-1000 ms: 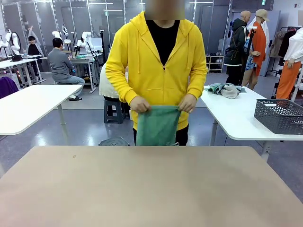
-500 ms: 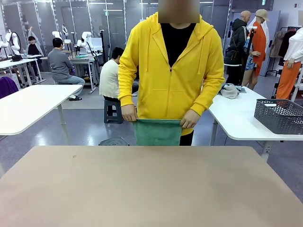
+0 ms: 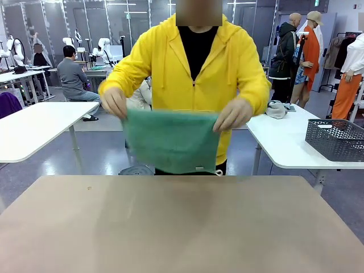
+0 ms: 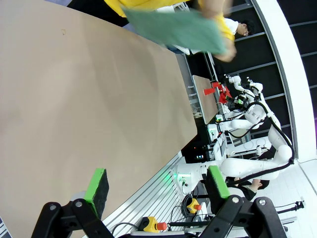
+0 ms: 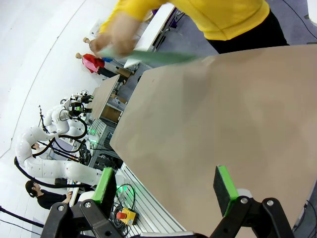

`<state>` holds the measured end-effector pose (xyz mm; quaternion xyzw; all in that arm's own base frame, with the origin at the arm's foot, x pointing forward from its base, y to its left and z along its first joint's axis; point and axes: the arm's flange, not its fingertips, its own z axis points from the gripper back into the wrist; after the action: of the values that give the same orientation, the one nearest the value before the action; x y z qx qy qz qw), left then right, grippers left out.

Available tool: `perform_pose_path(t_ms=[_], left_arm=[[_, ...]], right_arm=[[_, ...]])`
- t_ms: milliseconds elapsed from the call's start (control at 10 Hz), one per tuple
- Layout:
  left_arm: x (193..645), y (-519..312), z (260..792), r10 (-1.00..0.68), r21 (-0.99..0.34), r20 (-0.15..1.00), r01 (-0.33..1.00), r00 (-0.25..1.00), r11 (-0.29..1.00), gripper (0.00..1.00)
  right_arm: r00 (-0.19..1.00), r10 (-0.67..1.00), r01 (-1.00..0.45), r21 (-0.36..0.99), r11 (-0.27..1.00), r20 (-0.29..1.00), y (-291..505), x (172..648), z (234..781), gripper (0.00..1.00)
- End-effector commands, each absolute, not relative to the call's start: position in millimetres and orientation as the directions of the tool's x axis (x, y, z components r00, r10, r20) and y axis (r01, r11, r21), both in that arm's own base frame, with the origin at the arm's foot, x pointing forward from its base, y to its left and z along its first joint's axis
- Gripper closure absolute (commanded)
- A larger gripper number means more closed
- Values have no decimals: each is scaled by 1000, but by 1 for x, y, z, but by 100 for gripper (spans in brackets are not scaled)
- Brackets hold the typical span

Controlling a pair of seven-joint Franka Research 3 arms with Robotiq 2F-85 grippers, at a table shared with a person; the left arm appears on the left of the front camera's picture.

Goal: Fold the towels and place them in the basket.
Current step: When a person lays out a Towel with hook on the table, fold it in half twice.

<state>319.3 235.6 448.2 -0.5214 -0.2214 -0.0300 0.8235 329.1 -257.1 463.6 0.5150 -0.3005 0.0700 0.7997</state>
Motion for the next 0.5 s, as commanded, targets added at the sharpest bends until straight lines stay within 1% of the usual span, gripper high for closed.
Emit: perform_pose_path(t_ms=[0,400], left_arm=[[321,237,448,182,-840,408,289,895,459,0],[321,237,448,182,-840,408,289,895,459,0]], right_arm=[[807,-194,-430,781,454,557,-258,328,464,0],[807,-194,-430,781,454,557,-258,328,464,0]])
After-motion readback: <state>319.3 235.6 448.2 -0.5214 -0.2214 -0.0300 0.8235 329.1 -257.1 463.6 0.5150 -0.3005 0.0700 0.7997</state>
